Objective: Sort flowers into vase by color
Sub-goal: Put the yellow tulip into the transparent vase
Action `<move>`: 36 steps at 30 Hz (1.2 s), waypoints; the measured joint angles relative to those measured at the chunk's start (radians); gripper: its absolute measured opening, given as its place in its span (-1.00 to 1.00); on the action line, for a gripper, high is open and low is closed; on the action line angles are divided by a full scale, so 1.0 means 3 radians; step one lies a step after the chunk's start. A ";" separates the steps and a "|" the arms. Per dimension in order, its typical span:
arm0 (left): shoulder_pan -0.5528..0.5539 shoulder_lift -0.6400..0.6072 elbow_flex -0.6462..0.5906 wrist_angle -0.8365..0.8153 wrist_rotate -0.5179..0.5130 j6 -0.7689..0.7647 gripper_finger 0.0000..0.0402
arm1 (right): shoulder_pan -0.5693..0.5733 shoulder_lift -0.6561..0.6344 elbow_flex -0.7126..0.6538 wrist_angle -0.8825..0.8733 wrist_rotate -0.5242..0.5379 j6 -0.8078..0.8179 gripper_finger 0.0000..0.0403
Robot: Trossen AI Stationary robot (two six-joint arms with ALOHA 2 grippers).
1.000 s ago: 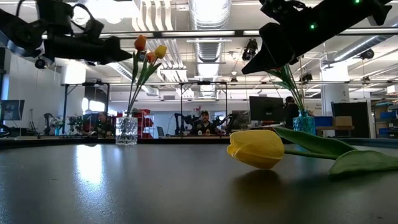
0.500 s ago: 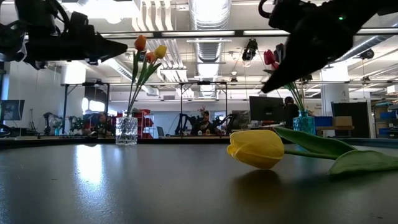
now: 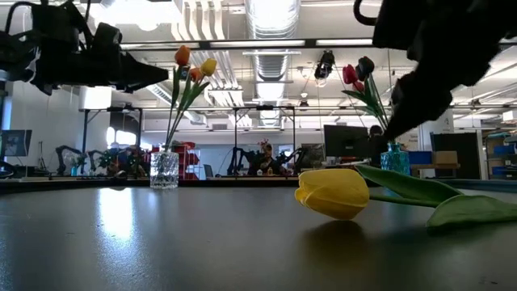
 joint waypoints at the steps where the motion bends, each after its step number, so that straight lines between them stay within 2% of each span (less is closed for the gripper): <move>1: 0.0000 0.0017 0.0000 0.0001 0.0000 0.0021 -0.23 | 0.0030 0.0021 0.0000 -0.0042 0.0000 0.0010 0.22; 10: 0.0000 0.0122 0.0000 0.0002 0.0001 0.0031 -0.23 | 0.0134 0.0319 0.0069 -0.0191 0.0012 0.0124 0.23; 16: 0.0000 0.0175 0.0000 0.0005 0.0002 0.0031 -0.23 | 0.0148 0.0778 0.0661 -0.0900 -0.0012 0.0030 0.23; 21: 0.0000 0.0205 0.0000 0.0007 0.0003 0.0028 -0.23 | 0.0148 0.1181 0.1181 -0.1555 -0.0202 0.0018 0.23; 29: -0.0015 0.0241 0.0000 0.0000 0.0066 0.0065 -0.23 | 0.0147 0.1565 0.1625 -0.1697 -0.0444 -0.0312 0.23; 32: -0.0015 0.0274 0.0000 0.0007 0.0065 0.0110 -0.23 | 0.0101 0.1613 0.1701 -0.1775 -0.0616 -0.0329 0.23; 36: -0.0015 0.0305 0.0011 0.0019 0.0065 0.0108 -0.23 | 0.0105 0.1610 0.1854 -0.2037 -0.0620 -0.0318 0.22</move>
